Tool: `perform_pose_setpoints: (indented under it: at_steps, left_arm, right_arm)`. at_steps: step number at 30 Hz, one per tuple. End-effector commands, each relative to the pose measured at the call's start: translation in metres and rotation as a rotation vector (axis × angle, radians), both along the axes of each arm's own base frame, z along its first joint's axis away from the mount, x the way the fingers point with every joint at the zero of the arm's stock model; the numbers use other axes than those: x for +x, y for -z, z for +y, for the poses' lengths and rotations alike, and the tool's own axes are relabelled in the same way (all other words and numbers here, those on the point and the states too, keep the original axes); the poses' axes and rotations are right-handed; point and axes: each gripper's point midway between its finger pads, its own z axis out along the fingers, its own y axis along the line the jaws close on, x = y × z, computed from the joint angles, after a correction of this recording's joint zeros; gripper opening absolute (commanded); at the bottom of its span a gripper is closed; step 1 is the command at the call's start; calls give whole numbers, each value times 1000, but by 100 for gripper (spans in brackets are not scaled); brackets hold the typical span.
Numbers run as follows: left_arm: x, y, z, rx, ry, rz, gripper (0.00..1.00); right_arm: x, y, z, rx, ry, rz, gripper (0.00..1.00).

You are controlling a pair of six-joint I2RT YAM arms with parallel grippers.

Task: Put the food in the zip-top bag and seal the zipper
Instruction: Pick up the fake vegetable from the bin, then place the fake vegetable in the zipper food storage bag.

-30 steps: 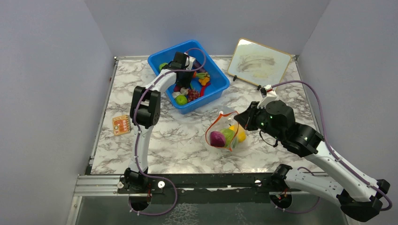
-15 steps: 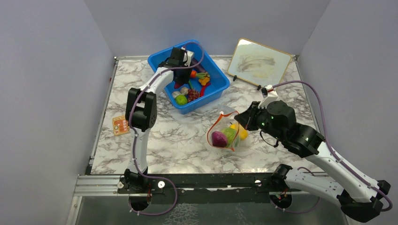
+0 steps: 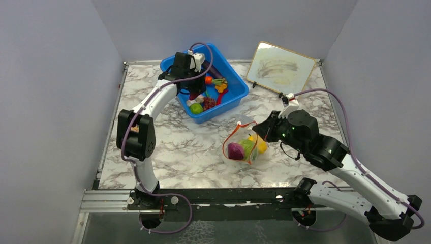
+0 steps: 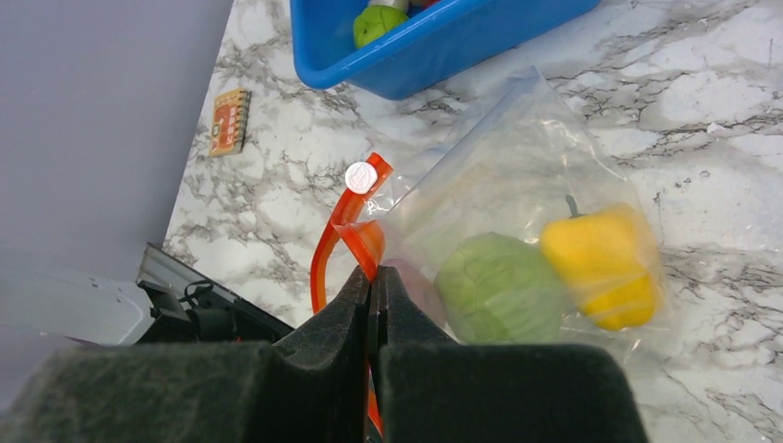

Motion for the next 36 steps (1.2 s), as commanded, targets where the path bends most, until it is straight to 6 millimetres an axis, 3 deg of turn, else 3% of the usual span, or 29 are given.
perform_pose_setpoints:
  at_steps: [1, 7, 20, 27, 36]
  left_arm:
    - [-30, -40, -20, -182, 64, -35, 38]
    - [-80, -73, -29, -335, 133, -71, 38]
    - [-196, -91, -38, -526, 330, -12, 38]
    - [-236, -108, -61, -572, 430, 2, 38]
    - [-281, -108, -104, -585, 535, 70, 38]
  right_arm:
    - [-1, -15, 10, 88, -21, -21, 1]
    - [-1, -12, 15, 102, -30, -3, 1]
    - [8, -9, 21, 75, -19, -1, 1]
    - [11, -5, 27, 63, -34, 11, 1]
    - [16, -11, 26, 63, -13, -4, 1]
